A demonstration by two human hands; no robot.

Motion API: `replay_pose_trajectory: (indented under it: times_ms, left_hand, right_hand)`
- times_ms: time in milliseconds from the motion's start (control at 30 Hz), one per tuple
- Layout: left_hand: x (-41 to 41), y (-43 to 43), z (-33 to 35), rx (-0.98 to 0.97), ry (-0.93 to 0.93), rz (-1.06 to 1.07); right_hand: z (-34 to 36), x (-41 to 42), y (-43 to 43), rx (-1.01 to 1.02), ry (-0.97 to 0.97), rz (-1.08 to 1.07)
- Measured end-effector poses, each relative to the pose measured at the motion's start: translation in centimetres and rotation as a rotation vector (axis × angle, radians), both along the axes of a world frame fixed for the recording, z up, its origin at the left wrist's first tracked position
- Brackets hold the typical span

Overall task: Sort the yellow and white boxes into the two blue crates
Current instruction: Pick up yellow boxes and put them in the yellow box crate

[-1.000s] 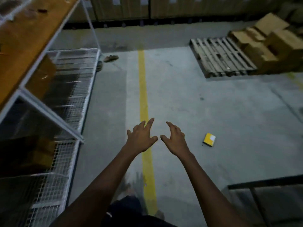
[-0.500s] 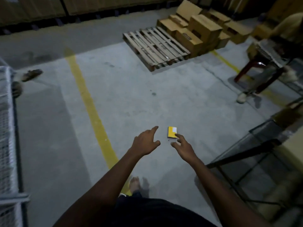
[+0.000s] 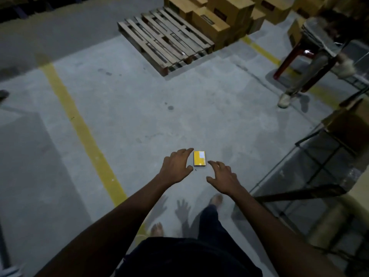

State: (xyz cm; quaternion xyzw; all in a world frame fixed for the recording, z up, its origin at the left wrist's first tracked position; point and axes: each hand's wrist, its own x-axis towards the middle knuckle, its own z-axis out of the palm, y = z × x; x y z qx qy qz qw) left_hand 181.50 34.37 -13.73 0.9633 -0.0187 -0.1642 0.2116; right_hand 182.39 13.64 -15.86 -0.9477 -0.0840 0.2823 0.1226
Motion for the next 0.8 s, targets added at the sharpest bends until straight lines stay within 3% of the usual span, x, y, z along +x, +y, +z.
replay_pose_trajectory:
  times_ms: [300,500,633,800]
  left_hand:
    - [12.9,-4.3,-4.4,-0.078,0.165,0.387]
    - [23.8,-4.6,-9.8,-0.116,0.169,0.435]
    - [30.2,-5.1,-18.8,-0.206,0.198,0.486]
    - [34.7,-5.9,-37.0,-0.238,0.300,0.486]
  right_hand:
    - [-3.8,17.0,-4.5,0.067,0.147,0.048]
    - [-11.0,28.2,-5.5,0.146,0.154,-0.114]
    - [-20.1,32.1,-5.4,0.164,0.196,-0.225]
    - [-37.8,35.1,-4.9,0.244,0.245,-0.491]
